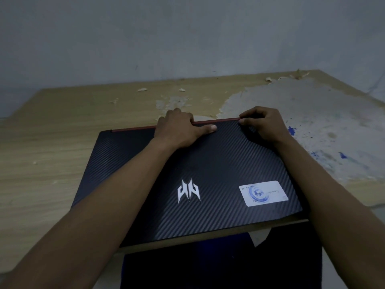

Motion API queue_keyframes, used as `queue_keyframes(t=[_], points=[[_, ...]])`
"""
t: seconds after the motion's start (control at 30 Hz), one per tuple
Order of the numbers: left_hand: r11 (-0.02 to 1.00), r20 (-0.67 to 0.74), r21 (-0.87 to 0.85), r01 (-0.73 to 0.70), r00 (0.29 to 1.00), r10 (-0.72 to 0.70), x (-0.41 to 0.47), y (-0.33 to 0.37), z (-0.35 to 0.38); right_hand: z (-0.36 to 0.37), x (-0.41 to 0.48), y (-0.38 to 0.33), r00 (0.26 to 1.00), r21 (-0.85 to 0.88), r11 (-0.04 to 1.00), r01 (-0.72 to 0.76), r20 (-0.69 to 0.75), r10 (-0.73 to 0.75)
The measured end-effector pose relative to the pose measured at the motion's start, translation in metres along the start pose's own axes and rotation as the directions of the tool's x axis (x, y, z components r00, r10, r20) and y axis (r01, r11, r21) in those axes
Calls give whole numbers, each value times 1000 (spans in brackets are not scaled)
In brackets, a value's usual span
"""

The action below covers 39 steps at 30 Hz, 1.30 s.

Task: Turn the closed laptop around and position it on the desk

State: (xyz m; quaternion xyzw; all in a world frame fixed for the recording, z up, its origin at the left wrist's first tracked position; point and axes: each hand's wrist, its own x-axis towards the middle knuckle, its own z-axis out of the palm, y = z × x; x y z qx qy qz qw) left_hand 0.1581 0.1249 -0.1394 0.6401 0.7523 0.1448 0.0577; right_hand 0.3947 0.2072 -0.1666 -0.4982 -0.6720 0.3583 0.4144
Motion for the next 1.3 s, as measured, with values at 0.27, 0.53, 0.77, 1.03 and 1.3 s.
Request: queue_keyframes(t=[0.27,0.53,0.77,1.03,1.3], points=[[989,17,-12,-151,988,151,-13,-13,-3,-1,-7,-12,975,-466,858,215,51,-216],[962,71,-122,-245,965,254,-48,-44,-22,10,-15,-35,944,-765,555,326,232,-235],[956,13,-189,-225,973,232,-61,-75,-42,47,-24,-83,851,-723,460,515,497,-171],[926,25,-262,-273,957,289,-68,-63,-112,50,-37,-162,785,-508,618,600,521,-334],[862,-269,-116,-493,851,450,-126,-35,-227,-25,-89,-269,715,-392,598,699,369,-594]])
